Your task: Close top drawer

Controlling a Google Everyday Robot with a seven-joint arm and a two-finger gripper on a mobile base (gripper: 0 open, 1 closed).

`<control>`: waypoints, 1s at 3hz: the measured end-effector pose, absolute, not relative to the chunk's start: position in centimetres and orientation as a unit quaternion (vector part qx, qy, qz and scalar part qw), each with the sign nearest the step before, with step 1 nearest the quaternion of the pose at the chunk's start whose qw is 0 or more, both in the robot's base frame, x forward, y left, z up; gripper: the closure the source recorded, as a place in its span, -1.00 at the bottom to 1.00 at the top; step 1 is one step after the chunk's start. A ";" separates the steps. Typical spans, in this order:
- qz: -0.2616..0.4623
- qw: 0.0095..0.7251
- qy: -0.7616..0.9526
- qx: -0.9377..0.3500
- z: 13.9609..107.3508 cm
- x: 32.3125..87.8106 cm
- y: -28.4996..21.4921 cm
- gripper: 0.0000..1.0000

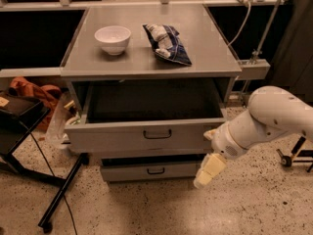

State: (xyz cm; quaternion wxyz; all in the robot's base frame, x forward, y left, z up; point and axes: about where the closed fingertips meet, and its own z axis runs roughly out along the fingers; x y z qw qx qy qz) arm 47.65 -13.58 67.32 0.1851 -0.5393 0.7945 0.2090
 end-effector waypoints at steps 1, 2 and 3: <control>0.209 0.185 0.794 -0.539 67.3 47.7 -13.6 -1.00; 0.211 0.201 0.792 -0.536 67.4 47.6 -13.6 -1.00; 0.216 0.233 0.781 -0.538 67.4 49.7 -13.9 -1.00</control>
Offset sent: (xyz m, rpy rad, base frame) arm -0.0013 -0.0031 0.0039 0.0504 -0.0516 -0.0207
